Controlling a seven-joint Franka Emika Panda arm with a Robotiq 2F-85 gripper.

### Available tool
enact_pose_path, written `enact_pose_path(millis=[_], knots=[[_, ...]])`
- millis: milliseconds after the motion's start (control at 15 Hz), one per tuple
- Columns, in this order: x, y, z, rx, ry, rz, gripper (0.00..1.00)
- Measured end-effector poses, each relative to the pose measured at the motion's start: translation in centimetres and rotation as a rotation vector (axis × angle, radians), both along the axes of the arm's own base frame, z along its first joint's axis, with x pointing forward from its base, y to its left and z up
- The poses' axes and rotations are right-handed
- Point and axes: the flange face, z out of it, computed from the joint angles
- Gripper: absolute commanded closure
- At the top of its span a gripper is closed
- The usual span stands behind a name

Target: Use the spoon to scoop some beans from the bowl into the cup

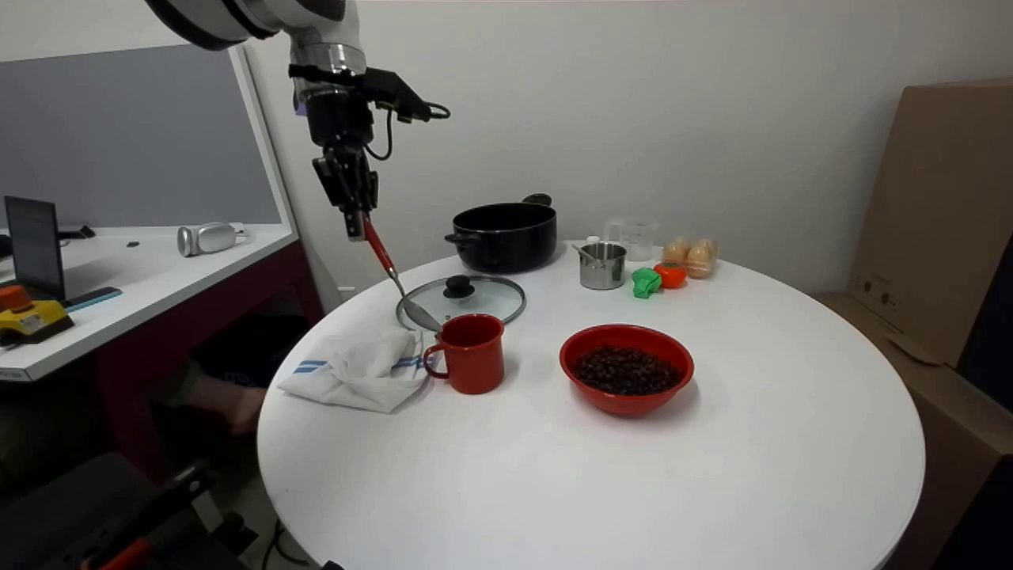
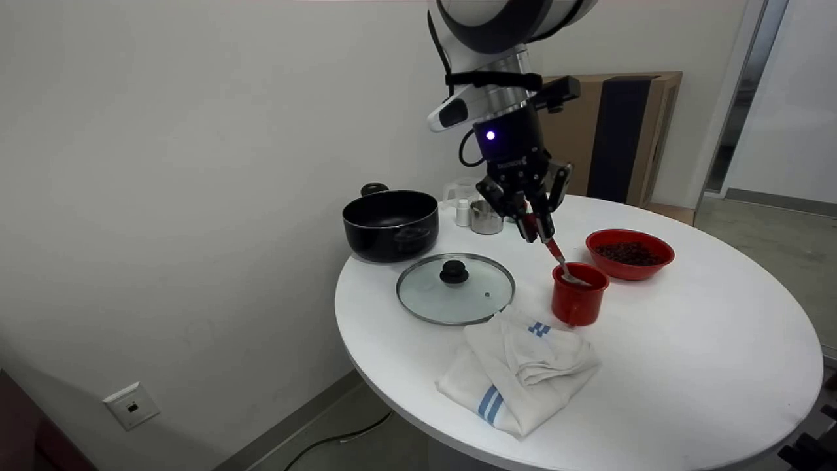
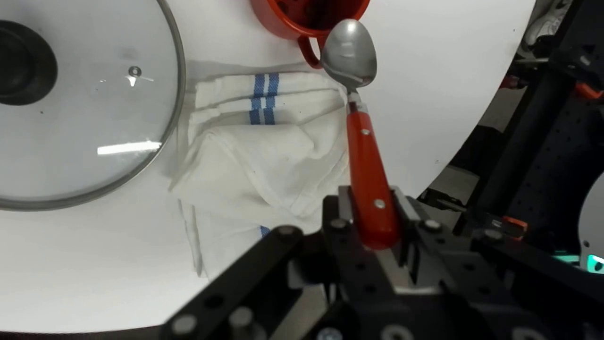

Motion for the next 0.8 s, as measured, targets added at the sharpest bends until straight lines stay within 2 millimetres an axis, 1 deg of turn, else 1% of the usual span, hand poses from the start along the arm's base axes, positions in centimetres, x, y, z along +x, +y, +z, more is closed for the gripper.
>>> enact_pose_path(millis=[267,400,467,600,800], knots=[[0.7,-0.7,0.7,0.005,-0.027,-0.019,0.95],[1.4,-1.6,1.3,0.008,-0.064,-0.043,0.95],[1.9,-2.4,1.7,0.01,-0.083,-0.063,0.95],[3.1,-4.6,2.7,0.01,-0.113,-0.116,0.95],[4.7,-9.4,3.7,-0.018,-0.16,-0.213,0.95]])
